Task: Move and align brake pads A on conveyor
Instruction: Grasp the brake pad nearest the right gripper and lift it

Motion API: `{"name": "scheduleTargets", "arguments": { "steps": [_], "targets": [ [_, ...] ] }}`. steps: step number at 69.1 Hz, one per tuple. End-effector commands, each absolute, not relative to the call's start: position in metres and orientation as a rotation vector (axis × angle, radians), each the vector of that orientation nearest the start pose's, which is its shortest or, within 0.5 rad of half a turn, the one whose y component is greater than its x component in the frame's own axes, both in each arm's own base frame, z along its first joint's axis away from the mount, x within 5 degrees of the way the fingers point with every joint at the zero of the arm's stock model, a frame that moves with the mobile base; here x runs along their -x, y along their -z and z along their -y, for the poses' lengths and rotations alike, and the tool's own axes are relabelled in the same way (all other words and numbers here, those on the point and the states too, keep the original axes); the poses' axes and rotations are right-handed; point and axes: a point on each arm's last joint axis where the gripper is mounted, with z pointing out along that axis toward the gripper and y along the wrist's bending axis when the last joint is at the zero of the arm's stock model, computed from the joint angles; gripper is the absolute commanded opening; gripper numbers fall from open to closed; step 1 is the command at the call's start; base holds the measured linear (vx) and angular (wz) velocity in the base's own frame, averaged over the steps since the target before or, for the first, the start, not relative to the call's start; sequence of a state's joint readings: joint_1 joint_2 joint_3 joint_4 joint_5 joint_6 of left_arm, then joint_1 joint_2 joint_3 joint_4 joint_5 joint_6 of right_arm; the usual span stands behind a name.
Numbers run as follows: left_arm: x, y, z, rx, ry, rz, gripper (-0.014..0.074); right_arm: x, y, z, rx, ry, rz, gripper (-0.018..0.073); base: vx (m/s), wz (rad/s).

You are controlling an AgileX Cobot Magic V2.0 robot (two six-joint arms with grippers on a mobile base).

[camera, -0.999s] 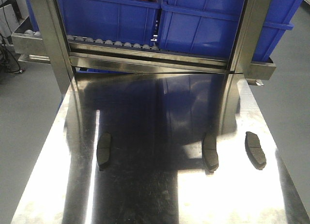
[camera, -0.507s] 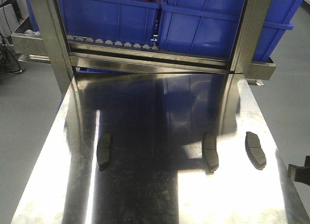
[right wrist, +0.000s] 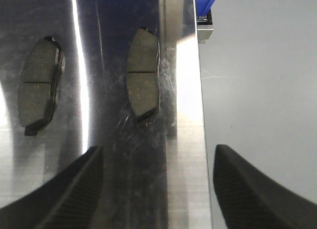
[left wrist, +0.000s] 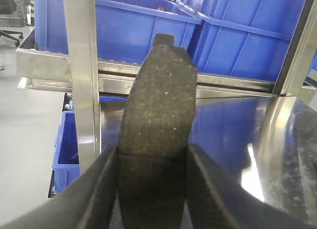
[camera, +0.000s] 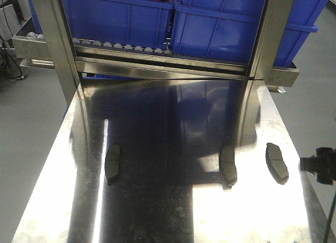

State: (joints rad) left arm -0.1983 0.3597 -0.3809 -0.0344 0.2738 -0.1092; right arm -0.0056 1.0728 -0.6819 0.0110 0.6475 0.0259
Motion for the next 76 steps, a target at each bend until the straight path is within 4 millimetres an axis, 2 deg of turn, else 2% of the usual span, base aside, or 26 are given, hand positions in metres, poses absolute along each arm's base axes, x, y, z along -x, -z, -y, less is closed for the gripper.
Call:
{"name": "scheduleTargets", "arguments": {
  "steps": [1,14,32,44,55,68,76],
  "targets": [
    [-0.085,-0.311,0.018,-0.048,0.276,-1.617,-0.0006,-0.219,-0.273,0.001,-0.032,-0.014,-2.473,0.0505,0.0,0.0],
    [-0.085,-0.311,0.018,-0.048,0.276,-1.617,-0.0006,-0.259,-0.262,0.001,-0.022,-0.009,-2.58,0.0504,0.0,0.0],
    [-0.085,-0.311,0.018,-0.048,0.276,-1.617,-0.0006,-0.316,-0.233,0.0,0.011,-0.028,-2.794,0.0504,0.0,0.0],
    [-0.085,-0.311,0.018,-0.048,0.276,-1.617,-0.0006,-0.343,-0.222,-0.002,0.024,-0.056,-2.864,0.0504,0.0,0.0],
    [-0.085,-0.311,0.018,-0.048,0.276,-1.617,-0.0006,-0.357,-0.215,-0.003,0.038,-0.064,-2.904,0.0504,0.0,0.0],
    [-0.084,-0.311,0.018,-0.049,0.276,-1.619,-0.0006,-0.367,-0.208,-0.019,0.113,-0.054,-2.915,0.0504,0.0,0.0],
    [-0.084,-0.311,0.018,-0.049,0.276,-1.62,-0.0006,-0.371,-0.203,-0.02,0.054,-0.06,-2.933,0.0504,0.0,0.0]
  ]
}}
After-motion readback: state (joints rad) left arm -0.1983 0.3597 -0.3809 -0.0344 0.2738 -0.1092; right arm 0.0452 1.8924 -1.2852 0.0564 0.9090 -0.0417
